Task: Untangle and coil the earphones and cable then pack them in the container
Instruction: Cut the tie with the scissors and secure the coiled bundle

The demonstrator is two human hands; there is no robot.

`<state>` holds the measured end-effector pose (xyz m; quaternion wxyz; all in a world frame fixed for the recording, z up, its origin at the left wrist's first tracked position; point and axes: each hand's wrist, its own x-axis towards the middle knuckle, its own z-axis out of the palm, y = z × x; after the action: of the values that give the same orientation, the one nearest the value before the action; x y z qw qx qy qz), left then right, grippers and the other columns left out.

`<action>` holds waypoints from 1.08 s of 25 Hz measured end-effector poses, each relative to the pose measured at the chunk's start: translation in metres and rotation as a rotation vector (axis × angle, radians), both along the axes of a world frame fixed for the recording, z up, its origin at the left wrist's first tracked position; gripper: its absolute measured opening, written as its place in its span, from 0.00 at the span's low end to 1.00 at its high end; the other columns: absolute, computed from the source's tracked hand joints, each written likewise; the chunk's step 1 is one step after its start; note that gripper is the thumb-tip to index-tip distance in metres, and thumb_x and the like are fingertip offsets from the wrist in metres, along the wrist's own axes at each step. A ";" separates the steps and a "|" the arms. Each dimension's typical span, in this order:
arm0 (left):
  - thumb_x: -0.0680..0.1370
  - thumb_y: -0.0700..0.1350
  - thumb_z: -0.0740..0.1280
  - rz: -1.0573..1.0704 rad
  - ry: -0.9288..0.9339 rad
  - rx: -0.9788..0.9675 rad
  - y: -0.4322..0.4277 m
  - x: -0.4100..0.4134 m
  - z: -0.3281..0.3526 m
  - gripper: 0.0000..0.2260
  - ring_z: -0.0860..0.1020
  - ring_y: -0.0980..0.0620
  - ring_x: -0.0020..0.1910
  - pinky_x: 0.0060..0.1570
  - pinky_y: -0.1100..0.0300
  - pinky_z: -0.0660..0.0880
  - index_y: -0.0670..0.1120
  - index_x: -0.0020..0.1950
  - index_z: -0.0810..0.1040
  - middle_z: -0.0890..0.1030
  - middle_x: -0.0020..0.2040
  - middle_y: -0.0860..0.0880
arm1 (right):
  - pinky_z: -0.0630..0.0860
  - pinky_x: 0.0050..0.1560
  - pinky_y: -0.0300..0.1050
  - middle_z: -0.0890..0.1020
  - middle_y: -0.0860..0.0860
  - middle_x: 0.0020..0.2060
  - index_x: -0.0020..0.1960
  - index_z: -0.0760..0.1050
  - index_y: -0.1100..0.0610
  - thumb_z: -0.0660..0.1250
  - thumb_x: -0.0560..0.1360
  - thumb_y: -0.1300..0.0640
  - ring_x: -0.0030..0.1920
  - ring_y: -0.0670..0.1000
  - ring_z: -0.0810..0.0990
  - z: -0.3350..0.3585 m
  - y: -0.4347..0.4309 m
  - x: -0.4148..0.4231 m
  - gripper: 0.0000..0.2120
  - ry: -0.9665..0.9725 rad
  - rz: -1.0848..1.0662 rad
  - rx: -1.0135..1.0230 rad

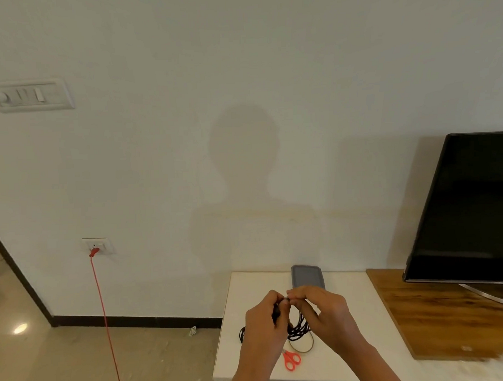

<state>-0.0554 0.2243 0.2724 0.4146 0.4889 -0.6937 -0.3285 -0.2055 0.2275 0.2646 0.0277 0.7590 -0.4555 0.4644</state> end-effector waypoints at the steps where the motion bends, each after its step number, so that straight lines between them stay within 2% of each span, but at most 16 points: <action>1: 0.81 0.46 0.62 -0.018 -0.041 -0.049 -0.002 0.001 0.001 0.07 0.78 0.54 0.33 0.36 0.67 0.73 0.51 0.43 0.72 0.77 0.32 0.52 | 0.78 0.43 0.29 0.85 0.47 0.39 0.46 0.82 0.58 0.71 0.72 0.64 0.42 0.43 0.82 0.000 0.001 0.001 0.04 -0.033 -0.005 0.004; 4: 0.81 0.46 0.61 -0.035 -0.138 -0.183 -0.008 0.002 0.002 0.06 0.71 0.58 0.30 0.34 0.70 0.68 0.49 0.45 0.75 0.71 0.31 0.59 | 0.78 0.36 0.33 0.84 0.46 0.36 0.44 0.81 0.58 0.69 0.72 0.65 0.38 0.43 0.81 0.006 0.003 0.003 0.04 -0.076 -0.020 0.022; 6: 0.81 0.48 0.60 -0.021 -0.191 -0.250 -0.009 0.003 0.003 0.07 0.71 0.59 0.31 0.33 0.73 0.66 0.49 0.48 0.76 0.72 0.32 0.60 | 0.77 0.33 0.35 0.82 0.42 0.33 0.42 0.81 0.56 0.69 0.73 0.65 0.36 0.44 0.80 0.012 0.004 0.005 0.05 -0.158 -0.046 0.109; 10: 0.81 0.50 0.59 0.001 -0.348 -0.419 -0.006 0.010 0.006 0.07 0.71 0.56 0.33 0.32 0.75 0.60 0.52 0.49 0.75 0.77 0.37 0.55 | 0.78 0.36 0.31 0.84 0.41 0.31 0.37 0.79 0.48 0.69 0.74 0.61 0.34 0.43 0.83 0.026 0.001 0.005 0.11 -0.377 -0.089 0.521; 11: 0.80 0.49 0.61 -0.022 -0.395 -0.456 -0.005 0.012 0.006 0.05 0.71 0.56 0.32 0.35 0.75 0.61 0.52 0.47 0.76 0.77 0.36 0.55 | 0.79 0.36 0.32 0.84 0.43 0.31 0.36 0.80 0.49 0.68 0.74 0.61 0.34 0.44 0.84 0.029 -0.001 0.004 0.11 -0.445 -0.064 0.621; 13: 0.75 0.46 0.69 -0.055 -0.478 -0.546 -0.006 0.015 0.006 0.02 0.73 0.57 0.29 0.40 0.71 0.69 0.51 0.43 0.77 0.77 0.32 0.56 | 0.80 0.34 0.36 0.85 0.50 0.31 0.36 0.81 0.53 0.69 0.74 0.62 0.34 0.50 0.85 0.035 -0.004 0.002 0.09 -0.595 -0.027 0.785; 15: 0.70 0.43 0.74 -0.053 -0.486 -0.595 -0.005 0.017 0.006 0.06 0.75 0.59 0.28 0.44 0.66 0.76 0.52 0.41 0.78 0.77 0.30 0.58 | 0.80 0.33 0.37 0.86 0.54 0.33 0.39 0.82 0.57 0.69 0.74 0.62 0.35 0.53 0.86 0.037 -0.006 0.001 0.06 -0.705 -0.023 0.929; 17: 0.68 0.42 0.77 -0.043 -0.482 -0.610 -0.005 0.018 0.005 0.09 0.76 0.59 0.28 0.46 0.63 0.79 0.51 0.41 0.79 0.78 0.30 0.58 | 0.79 0.35 0.38 0.86 0.57 0.36 0.41 0.83 0.60 0.70 0.73 0.60 0.35 0.54 0.85 0.039 -0.008 0.000 0.05 -0.812 0.008 1.106; 20: 0.65 0.41 0.79 -0.014 -0.487 -0.621 -0.004 0.014 0.001 0.10 0.78 0.59 0.29 0.47 0.59 0.81 0.50 0.41 0.81 0.81 0.31 0.58 | 0.79 0.35 0.42 0.85 0.58 0.36 0.39 0.84 0.61 0.71 0.71 0.58 0.33 0.52 0.83 0.037 -0.013 -0.002 0.07 -0.991 0.032 1.314; 24: 0.61 0.43 0.81 0.044 -0.521 -0.660 -0.005 0.008 0.002 0.13 0.80 0.60 0.29 0.49 0.56 0.81 0.49 0.40 0.82 0.82 0.31 0.57 | 0.79 0.33 0.42 0.82 0.56 0.30 0.32 0.84 0.61 0.72 0.69 0.58 0.26 0.50 0.79 0.027 -0.015 0.004 0.10 -1.283 0.038 1.417; 27: 0.59 0.43 0.82 0.050 -0.521 -0.640 -0.006 0.005 -0.002 0.13 0.80 0.60 0.29 0.48 0.55 0.81 0.49 0.39 0.82 0.83 0.32 0.57 | 0.79 0.33 0.42 0.80 0.56 0.29 0.31 0.83 0.62 0.73 0.68 0.58 0.24 0.50 0.77 0.022 -0.015 0.007 0.09 -1.380 0.040 1.443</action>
<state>-0.0500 0.2180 0.2704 0.3643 0.4186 -0.8305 0.0487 -0.1987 0.2127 0.2864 -0.7186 0.1655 -0.5321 0.4161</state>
